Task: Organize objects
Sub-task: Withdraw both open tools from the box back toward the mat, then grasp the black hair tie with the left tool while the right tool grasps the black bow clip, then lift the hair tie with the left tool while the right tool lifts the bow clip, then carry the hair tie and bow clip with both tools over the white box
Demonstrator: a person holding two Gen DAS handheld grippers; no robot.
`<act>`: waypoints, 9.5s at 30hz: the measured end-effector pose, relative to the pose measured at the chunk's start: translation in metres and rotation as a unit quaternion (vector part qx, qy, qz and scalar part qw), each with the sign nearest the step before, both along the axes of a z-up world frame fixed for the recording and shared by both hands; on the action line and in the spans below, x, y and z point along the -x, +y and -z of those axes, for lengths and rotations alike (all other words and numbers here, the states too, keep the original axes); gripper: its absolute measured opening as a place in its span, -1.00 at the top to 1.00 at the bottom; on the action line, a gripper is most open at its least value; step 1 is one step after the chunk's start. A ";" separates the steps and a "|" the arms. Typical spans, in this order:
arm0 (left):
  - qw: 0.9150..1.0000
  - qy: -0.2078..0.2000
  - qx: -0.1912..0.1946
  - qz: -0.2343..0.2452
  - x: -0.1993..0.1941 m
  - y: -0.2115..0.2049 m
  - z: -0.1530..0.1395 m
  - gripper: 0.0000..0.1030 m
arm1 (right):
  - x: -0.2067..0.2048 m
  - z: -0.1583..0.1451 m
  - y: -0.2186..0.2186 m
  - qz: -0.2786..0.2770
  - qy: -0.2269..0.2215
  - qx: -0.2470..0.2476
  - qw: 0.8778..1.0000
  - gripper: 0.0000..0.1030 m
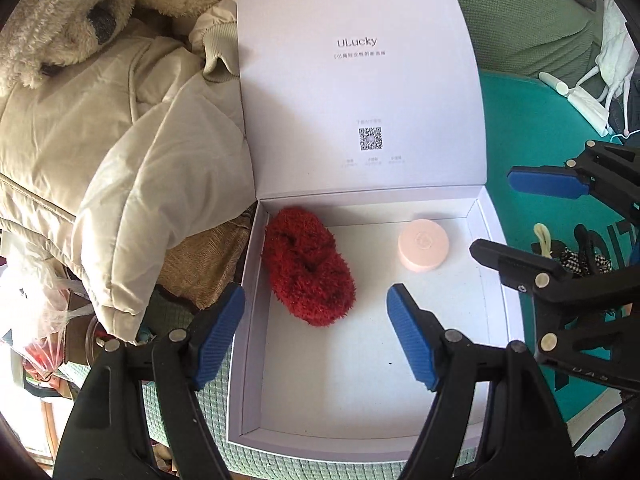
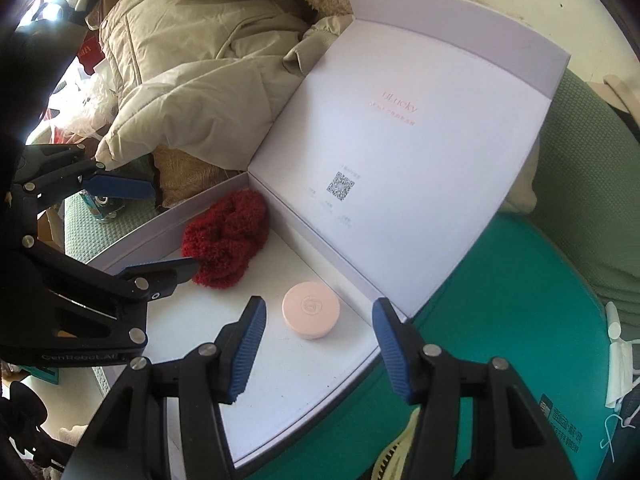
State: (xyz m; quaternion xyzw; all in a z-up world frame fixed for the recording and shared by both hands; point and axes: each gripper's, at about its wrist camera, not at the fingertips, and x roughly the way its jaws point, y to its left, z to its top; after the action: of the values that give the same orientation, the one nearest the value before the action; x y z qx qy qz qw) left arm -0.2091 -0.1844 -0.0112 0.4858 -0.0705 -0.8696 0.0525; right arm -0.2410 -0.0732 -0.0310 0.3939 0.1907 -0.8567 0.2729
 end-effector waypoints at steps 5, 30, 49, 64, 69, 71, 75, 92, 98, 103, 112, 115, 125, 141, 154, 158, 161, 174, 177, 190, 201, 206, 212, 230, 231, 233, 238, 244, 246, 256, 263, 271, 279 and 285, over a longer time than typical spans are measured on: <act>1.000 0.023 -0.001 0.000 -0.029 -0.020 -0.033 -0.41 | -0.017 -0.026 0.009 0.004 0.021 0.006 1.000 -0.08; 0.996 0.092 -0.002 0.014 -0.153 0.045 -0.145 -0.55 | -0.128 -0.106 0.080 0.041 0.069 0.047 0.996 -0.08; 0.996 0.056 -0.060 0.034 -0.207 0.095 -0.098 -0.55 | -0.186 -0.074 0.129 0.104 0.060 0.044 0.992 -0.09; 0.992 0.012 -0.110 0.057 -0.229 0.130 -0.048 -0.54 | -0.221 -0.037 0.164 0.133 0.034 0.055 0.989 -0.09; 0.989 0.010 -0.125 0.075 -0.234 0.144 -0.035 -0.54 | -0.222 -0.023 0.183 0.150 0.016 0.067 0.986 -0.09; 0.989 0.008 -0.125 0.080 -0.234 0.151 -0.030 -0.54 | -0.221 -0.016 0.190 0.154 0.010 0.067 0.986 -0.09; 0.986 0.001 -0.137 0.090 -0.229 0.161 -0.022 -0.54 | -0.219 -0.005 0.204 0.167 -0.004 0.077 0.983 -0.09; 0.978 -0.049 -0.165 0.121 -0.177 0.198 0.028 -0.54 | -0.184 0.039 0.238 0.186 -0.045 0.097 0.977 -0.09; 0.972 -0.055 -0.196 0.114 -0.150 0.200 0.048 -0.54 | -0.163 0.054 0.246 0.196 -0.042 0.086 0.976 -0.09; 0.971 -0.062 -0.200 0.111 -0.130 0.203 0.061 -0.54 | -0.143 0.063 0.255 0.210 -0.044 0.104 0.971 -0.09; 0.973 -0.048 -0.200 0.106 -0.095 0.203 0.065 -0.54 | -0.116 0.072 0.261 0.224 -0.045 0.138 0.964 -0.09; 0.971 -0.052 -0.206 0.107 -0.086 0.204 0.071 -0.54 | -0.108 0.075 0.261 0.227 -0.050 0.147 0.962 -0.17; 0.969 -0.059 -0.219 0.099 -0.078 0.204 0.093 -0.52 | -0.099 0.100 0.266 0.239 -0.080 0.140 0.958 -0.21; 0.973 -0.047 -0.216 0.074 -0.089 0.189 0.095 0.01 | -0.100 0.096 0.268 0.250 -0.057 0.153 0.954 -0.20; 0.966 -0.036 -0.244 0.080 -0.081 0.185 0.102 0.42 | -0.097 0.105 0.267 0.252 -0.058 0.141 0.956 0.45; 0.969 -0.037 -0.230 0.085 -0.087 0.188 0.100 0.52 | -0.102 0.104 0.267 0.251 -0.059 0.136 0.957 0.45; 0.966 -0.045 -0.238 0.084 -0.093 0.189 0.099 0.52 | -0.108 0.104 0.266 0.247 -0.062 0.134 0.958 0.45; 0.961 -0.077 -0.240 0.113 -0.130 0.217 0.095 0.52 | -0.149 0.101 0.266 0.243 -0.067 0.101 0.962 0.46; 0.960 -0.084 -0.235 0.129 -0.140 0.229 0.095 0.52 | -0.160 0.098 0.270 0.243 -0.068 0.099 0.963 0.46; 0.959 -0.081 -0.231 0.145 -0.152 0.246 0.096 0.48 | -0.182 0.098 0.278 0.244 -0.069 0.093 0.963 0.23; 0.960 -0.068 -0.226 0.149 -0.138 0.252 0.102 0.24 | -0.173 0.098 0.285 0.261 -0.060 0.119 0.956 0.00; 0.963 -0.058 -0.209 0.161 -0.135 0.262 0.102 0.05 | -0.167 0.099 0.290 0.270 -0.059 0.133 0.952 0.00; 0.970 -0.040 -0.156 0.180 -0.143 0.276 0.102 0.05 | -0.166 0.101 0.288 0.270 -0.051 0.133 0.952 0.00; 0.974 -0.046 -0.167 0.145 -0.144 0.246 0.098 0.53 | -0.176 0.091 0.277 0.250 -0.041 0.117 0.960 0.54; 0.975 -0.046 -0.164 0.141 -0.144 0.244 0.098 0.53 | -0.177 0.089 0.276 0.249 -0.040 0.118 0.961 0.54; 0.977 -0.046 -0.163 0.131 -0.142 0.239 0.096 0.53 | -0.179 0.085 0.274 0.242 -0.040 0.121 0.962 0.54; 0.978 -0.041 -0.174 0.110 -0.144 0.225 0.086 0.53 | -0.183 0.075 0.265 0.226 -0.034 0.120 0.966 0.54; 0.981 -0.032 -0.167 0.097 -0.150 0.213 0.073 0.53 | -0.186 0.066 0.251 0.207 -0.032 0.119 0.970 0.54; 0.981 -0.028 -0.167 0.095 -0.153 0.210 0.067 0.53 | -0.188 0.063 0.246 0.201 -0.032 0.117 0.972 0.54; 0.984 -0.002 -0.165 0.069 -0.174 0.184 0.040 0.53 | -0.195 0.045 0.217 0.157 -0.029 0.122 0.980 0.54; 0.988 0.010 -0.152 0.037 -0.192 0.159 0.026 0.53 | -0.204 0.031 0.186 0.112 -0.026 0.124 0.986 0.54; 0.990 0.022 -0.139 0.004 -0.211 0.127 0.012 0.53 | -0.210 0.021 0.154 0.067 -0.019 0.115 0.991 0.54; 0.991 0.030 -0.131 -0.020 -0.226 0.102 0.004 0.53 | -0.213 0.010 0.124 0.023 -0.013 0.102 0.994 0.54; 0.992 0.034 -0.114 -0.036 -0.235 0.083 -0.003 0.53 | -0.212 0.005 0.100 -0.007 -0.010 0.094 0.995 0.54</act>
State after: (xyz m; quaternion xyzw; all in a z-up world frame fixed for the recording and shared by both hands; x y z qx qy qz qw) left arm 0.0263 -0.1010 -0.0084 0.4613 0.0485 -0.8854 0.0303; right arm -0.0287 0.0268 -0.0356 0.3736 0.1091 -0.8650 0.3167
